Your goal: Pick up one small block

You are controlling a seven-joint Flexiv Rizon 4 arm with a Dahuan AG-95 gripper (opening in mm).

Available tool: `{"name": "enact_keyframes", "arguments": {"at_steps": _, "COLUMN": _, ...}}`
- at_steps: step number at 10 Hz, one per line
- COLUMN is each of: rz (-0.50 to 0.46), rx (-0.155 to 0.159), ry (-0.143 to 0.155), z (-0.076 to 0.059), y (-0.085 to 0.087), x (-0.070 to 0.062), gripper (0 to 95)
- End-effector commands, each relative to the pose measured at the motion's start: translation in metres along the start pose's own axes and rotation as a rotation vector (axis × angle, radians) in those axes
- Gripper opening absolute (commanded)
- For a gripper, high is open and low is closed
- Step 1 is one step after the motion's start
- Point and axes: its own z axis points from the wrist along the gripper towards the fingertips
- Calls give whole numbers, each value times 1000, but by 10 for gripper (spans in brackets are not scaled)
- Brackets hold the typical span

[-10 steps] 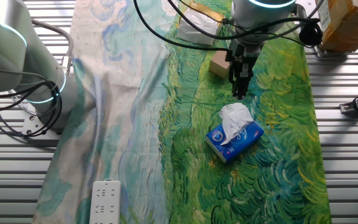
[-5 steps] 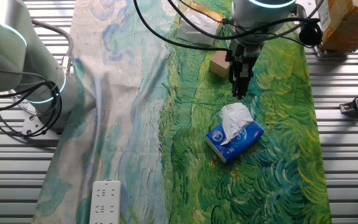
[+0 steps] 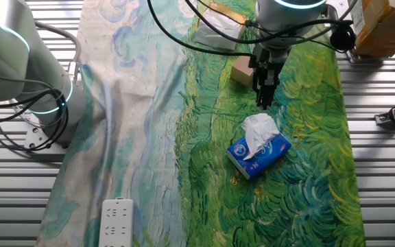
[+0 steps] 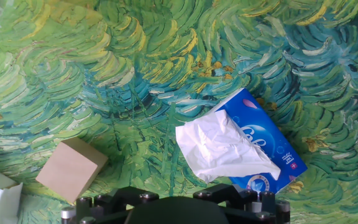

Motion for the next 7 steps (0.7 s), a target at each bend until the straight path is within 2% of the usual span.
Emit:
{"name": "enact_keyframes", "arguments": {"at_steps": 1, "rz": 0, "rx": 0, "ry": 0, "z": 0, "y": 0, "x": 0, "gripper": 950}}
{"name": "enact_keyframes", "arguments": {"at_steps": 2, "rz": -217, "rx": -64, "ry": 10, "z": 0, "y": 0, "x": 0, "gripper": 0}}
{"name": "enact_keyframes", "arguments": {"at_steps": 7, "rz": -228, "rx": -57, "ry": 15, "z": -1, "y": 0, "x": 0, "gripper": 0}}
